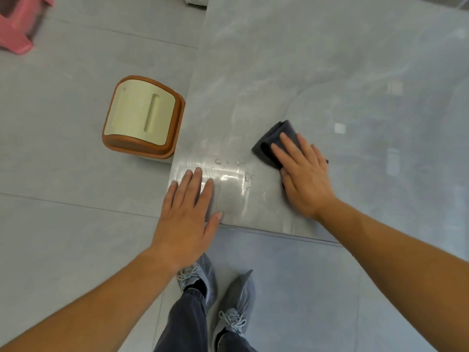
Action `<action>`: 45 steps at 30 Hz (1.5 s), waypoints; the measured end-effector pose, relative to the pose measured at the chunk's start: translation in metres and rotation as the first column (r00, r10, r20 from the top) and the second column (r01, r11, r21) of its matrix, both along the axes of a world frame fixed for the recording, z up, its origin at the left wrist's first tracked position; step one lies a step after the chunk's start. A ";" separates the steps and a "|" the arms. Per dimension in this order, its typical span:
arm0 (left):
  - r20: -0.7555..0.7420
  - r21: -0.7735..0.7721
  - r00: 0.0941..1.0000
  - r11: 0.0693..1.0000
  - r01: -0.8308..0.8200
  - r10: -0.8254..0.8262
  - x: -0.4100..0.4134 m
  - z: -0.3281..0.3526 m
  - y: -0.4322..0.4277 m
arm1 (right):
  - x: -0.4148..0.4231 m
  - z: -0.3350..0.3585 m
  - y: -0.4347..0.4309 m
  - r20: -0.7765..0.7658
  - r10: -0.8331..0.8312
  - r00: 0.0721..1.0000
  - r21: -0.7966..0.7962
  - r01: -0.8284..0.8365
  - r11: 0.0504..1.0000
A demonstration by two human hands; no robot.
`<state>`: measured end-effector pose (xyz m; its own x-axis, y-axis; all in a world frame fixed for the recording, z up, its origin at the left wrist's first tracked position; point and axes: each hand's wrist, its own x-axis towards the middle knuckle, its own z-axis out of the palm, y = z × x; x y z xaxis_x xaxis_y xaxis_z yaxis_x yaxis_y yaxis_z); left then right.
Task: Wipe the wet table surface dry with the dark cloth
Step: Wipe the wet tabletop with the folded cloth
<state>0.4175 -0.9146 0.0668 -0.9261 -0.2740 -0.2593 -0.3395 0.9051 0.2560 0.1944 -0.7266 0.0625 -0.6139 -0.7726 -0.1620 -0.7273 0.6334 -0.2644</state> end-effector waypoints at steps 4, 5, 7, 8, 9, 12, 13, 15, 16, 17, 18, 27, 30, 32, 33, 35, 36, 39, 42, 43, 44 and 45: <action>-0.005 0.023 1.000 0.999 -0.030 0.030 0.001 -0.002 0.003 | 0.044 0.002 -0.014 0.021 -0.341 0.940 -0.010 0.342 0.940; -0.008 0.029 0.999 0.999 -0.034 0.034 0.000 -0.002 0.003 | 0.063 0.001 -0.011 0.004 -0.336 0.942 -0.013 0.336 0.942; -0.019 0.039 0.999 0.999 -0.039 0.039 0.000 -0.004 0.004 | 0.095 -0.002 0.002 -0.019 -0.218 0.976 0.000 0.218 0.976; -0.021 0.038 0.999 0.998 -0.040 0.041 0.001 -0.005 0.004 | 0.103 -0.003 0.011 -0.019 -0.141 0.990 0.013 0.141 0.990; -0.017 0.033 0.999 0.999 -0.040 0.041 0.001 -0.005 0.004 | 0.103 -0.004 0.019 -0.007 -0.073 0.997 0.016 0.074 0.997; -0.015 0.025 0.999 0.999 -0.036 0.037 0.002 -0.005 0.003 | 0.087 -0.003 0.032 -0.001 -0.010 1.000 0.005 0.010 1.000; -0.019 0.025 0.999 0.999 -0.032 0.033 0.002 -0.005 0.002 | 0.085 -0.002 0.032 -0.006 -0.062 0.998 0.003 0.062 0.998; -0.022 0.047 1.000 0.999 -0.022 0.023 0.002 -0.004 0.001 | 0.094 -0.002 0.027 -0.007 -0.239 0.971 -0.011 0.239 0.971; -0.020 0.065 1.000 0.998 -0.018 0.019 0.003 -0.004 -0.001 | 0.104 -0.003 0.022 -0.015 -0.320 0.947 -0.015 0.320 0.947; -0.020 0.080 1.000 0.997 -0.011 0.012 0.004 -0.004 -0.003 | 0.116 -0.003 0.018 -0.025 -0.366 0.930 -0.013 0.366 0.931; -0.021 0.091 1.000 0.996 0.000 0.002 0.006 -0.003 -0.005 | 0.128 -0.003 0.013 -0.030 -0.362 0.932 -0.009 0.362 0.932; -0.046 0.071 0.995 0.993 0.095 -0.092 0.025 -0.008 -0.023 | 0.080 0.001 -0.062 0.006 -0.154 0.988 -0.009 0.154 0.988; -0.044 0.134 0.997 0.989 -0.055 0.061 0.031 -0.012 -0.028 | 0.070 -0.001 -0.107 -0.018 -0.176 0.984 -0.010 0.176 0.984; -0.033 0.220 0.985 0.963 -0.156 0.167 0.035 -0.015 -0.032 | 0.081 -0.004 -0.111 -0.045 -0.078 0.996 -0.026 0.077 0.997; -0.026 0.282 0.979 0.941 -0.187 0.202 0.036 -0.015 -0.032 | 0.089 -0.004 -0.104 -0.052 -0.004 0.999 -0.037 0.002 0.999; -0.014 0.410 0.967 0.883 -0.227 0.255 0.037 -0.015 -0.030 | 0.104 -0.004 -0.079 -0.053 0.165 0.985 -0.037 -0.167 0.985; -0.015 0.465 0.960 0.852 -0.241 0.280 0.037 -0.013 -0.028 | 0.109 -0.003 -0.067 -0.041 0.237 0.971 -0.022 -0.238 0.971; 0.007 0.658 0.913 0.685 -0.312 0.409 0.031 -0.013 -0.023 | 0.099 0.000 -0.058 -0.018 0.306 0.952 0.007 -0.306 0.952; 0.079 0.837 0.794 0.392 -0.381 0.602 0.022 -0.015 -0.024 | 0.079 0.003 -0.104 0.001 0.099 0.995 -0.036 -0.099 0.994; 0.112 0.860 0.762 0.322 -0.396 0.638 0.020 -0.016 -0.025 | 0.076 0.004 -0.123 0.016 0.016 1.000 -0.042 -0.015 0.999; 0.141 0.871 0.742 0.274 -0.408 0.656 0.019 -0.017 -0.025 | 0.076 0.003 -0.139 0.014 -0.046 0.999 -0.039 0.046 0.998; 0.164 0.875 0.731 0.245 -0.418 0.662 0.018 -0.018 -0.025 | 0.079 0.001 -0.149 -0.002 -0.075 0.997 -0.035 0.075 0.997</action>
<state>0.4356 -0.9400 0.0491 -0.7025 -0.4967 -0.5096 -0.4881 -0.1847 0.8530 0.2733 -0.8752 0.0631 -0.6709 -0.7294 -0.1333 -0.6789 0.6766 -0.2852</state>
